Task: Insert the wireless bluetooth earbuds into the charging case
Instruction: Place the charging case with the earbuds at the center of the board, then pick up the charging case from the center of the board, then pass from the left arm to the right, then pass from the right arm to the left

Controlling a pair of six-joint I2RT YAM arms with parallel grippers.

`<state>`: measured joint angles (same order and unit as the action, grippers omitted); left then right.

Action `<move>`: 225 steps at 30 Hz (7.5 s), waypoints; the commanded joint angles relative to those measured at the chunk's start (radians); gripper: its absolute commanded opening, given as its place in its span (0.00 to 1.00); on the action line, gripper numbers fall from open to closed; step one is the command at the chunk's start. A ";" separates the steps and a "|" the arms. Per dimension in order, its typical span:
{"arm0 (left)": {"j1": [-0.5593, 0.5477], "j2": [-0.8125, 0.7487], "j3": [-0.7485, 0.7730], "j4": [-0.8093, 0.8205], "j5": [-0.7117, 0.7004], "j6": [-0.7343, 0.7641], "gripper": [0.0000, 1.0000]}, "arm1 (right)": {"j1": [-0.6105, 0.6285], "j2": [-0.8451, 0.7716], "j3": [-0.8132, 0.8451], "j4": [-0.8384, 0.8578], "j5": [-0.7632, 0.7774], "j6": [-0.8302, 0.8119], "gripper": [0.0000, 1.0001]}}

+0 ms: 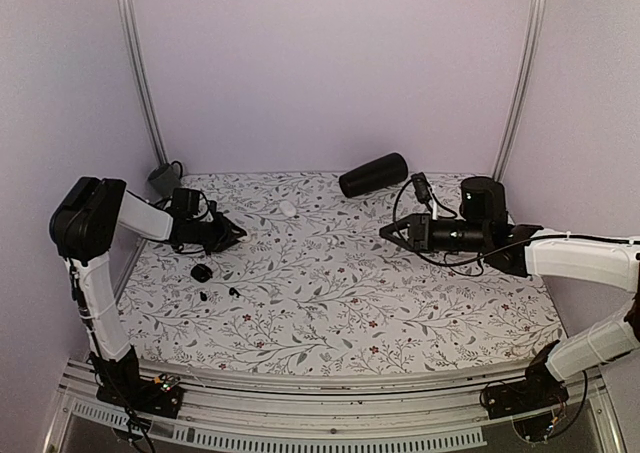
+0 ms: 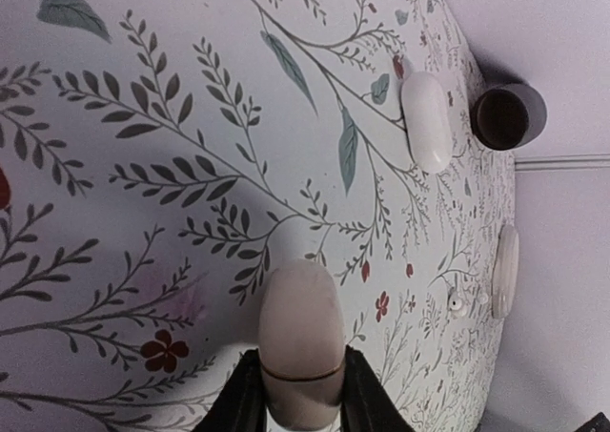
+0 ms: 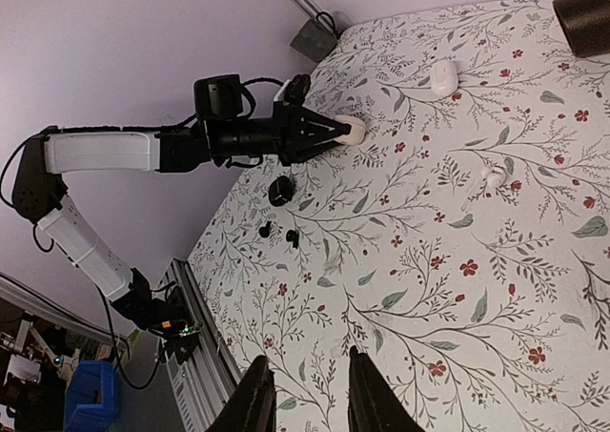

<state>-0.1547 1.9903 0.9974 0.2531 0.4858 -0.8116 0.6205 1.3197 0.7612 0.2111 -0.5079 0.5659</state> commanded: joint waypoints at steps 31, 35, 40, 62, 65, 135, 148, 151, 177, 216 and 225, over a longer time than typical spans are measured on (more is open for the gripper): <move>0.001 -0.287 -0.053 -0.214 -0.266 0.130 0.96 | -0.010 0.005 0.125 -0.117 -0.018 -0.055 0.43; -0.021 -0.381 -0.075 -0.284 -0.389 0.186 0.96 | -0.009 -0.042 0.103 -0.125 0.016 -0.071 0.47; -0.063 -0.511 -0.174 -0.353 -0.565 0.178 0.96 | -0.010 -0.063 0.083 -0.106 0.003 -0.061 0.49; -0.306 -0.308 0.012 -0.935 -1.027 -0.533 0.96 | -0.010 -0.031 0.067 -0.048 -0.050 -0.057 0.51; -0.305 -0.249 0.052 -0.950 -1.018 -0.543 0.96 | -0.010 -0.026 0.077 -0.046 -0.061 -0.058 0.51; -0.471 -0.502 -0.365 0.445 -0.178 0.246 0.17 | 0.109 0.073 0.071 0.021 0.069 0.099 0.52; -0.712 -0.381 -0.307 0.549 -0.250 0.550 0.16 | 0.195 0.095 0.092 0.044 0.202 0.234 0.50; -0.751 -0.366 -0.286 0.536 -0.305 0.596 0.16 | 0.222 0.107 0.110 0.023 0.237 0.242 0.49; -0.827 -0.319 -0.219 0.492 -0.337 0.654 0.16 | 0.321 0.201 0.168 -0.027 0.365 0.240 0.29; -0.770 -0.503 -0.419 0.601 -0.279 0.562 0.96 | 0.243 0.071 0.242 -0.209 0.165 -0.061 0.04; -0.663 -0.608 -0.434 0.677 -0.212 0.393 0.96 | 0.222 0.005 0.293 -0.360 0.085 -0.218 0.05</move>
<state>-0.8852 1.4048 0.5762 0.8452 0.2386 -0.3061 0.8501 1.3518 1.0084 -0.0605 -0.3611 0.4488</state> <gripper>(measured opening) 0.960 0.240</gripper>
